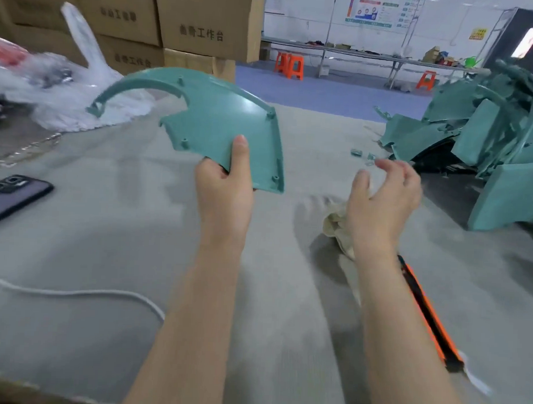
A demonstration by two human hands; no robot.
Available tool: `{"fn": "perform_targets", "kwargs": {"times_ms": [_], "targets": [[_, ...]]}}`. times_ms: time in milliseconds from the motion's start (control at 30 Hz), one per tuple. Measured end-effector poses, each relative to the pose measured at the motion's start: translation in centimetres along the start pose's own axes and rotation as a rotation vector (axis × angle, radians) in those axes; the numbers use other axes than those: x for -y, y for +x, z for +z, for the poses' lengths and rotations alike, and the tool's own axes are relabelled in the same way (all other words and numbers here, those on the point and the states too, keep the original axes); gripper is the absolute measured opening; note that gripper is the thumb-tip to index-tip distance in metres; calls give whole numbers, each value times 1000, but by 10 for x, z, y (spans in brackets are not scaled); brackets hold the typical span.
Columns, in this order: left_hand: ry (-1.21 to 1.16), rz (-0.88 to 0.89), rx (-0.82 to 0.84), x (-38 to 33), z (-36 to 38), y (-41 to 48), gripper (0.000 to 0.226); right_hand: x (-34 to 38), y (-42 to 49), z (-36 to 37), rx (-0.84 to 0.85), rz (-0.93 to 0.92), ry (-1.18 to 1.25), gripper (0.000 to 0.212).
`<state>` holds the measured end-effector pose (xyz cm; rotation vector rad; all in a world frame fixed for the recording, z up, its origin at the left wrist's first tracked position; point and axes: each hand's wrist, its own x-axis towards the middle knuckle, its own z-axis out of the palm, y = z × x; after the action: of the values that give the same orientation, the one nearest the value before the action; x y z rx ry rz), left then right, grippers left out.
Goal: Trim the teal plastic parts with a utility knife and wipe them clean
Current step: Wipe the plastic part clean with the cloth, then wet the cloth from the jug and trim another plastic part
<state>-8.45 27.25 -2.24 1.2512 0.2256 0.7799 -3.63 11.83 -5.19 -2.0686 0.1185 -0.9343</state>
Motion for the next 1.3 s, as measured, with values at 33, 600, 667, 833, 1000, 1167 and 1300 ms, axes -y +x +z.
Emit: {"fn": "perform_targets", "kwargs": {"times_ms": [33, 600, 667, 833, 1000, 1167, 1300], "targets": [[-1, 31, -19, -7, -6, -1, 28, 19, -10, 2, 4, -26, 154, 31], [-254, 7, -998, -77, -316, -27, 20, 293, -320, 102, 1660, 84, 756, 21], [-293, -16, -1098, -68, -346, -38, 27, 294, -350, 111, 1710, -50, 656, 21], [-433, -438, -1176, -29, -397, -69, 26, 273, -399, 129, 1800, -383, 285, 45], [-355, -484, -1153, -15, -396, -71, 33, 253, -402, 131, 1841, -433, 258, 36], [-98, -137, -1014, -44, -339, -47, 32, 256, -348, 118, 1753, -150, 542, 20], [-26, 65, -729, -69, -260, -21, 22, 248, -260, 94, 1512, 189, 829, 17]]}}
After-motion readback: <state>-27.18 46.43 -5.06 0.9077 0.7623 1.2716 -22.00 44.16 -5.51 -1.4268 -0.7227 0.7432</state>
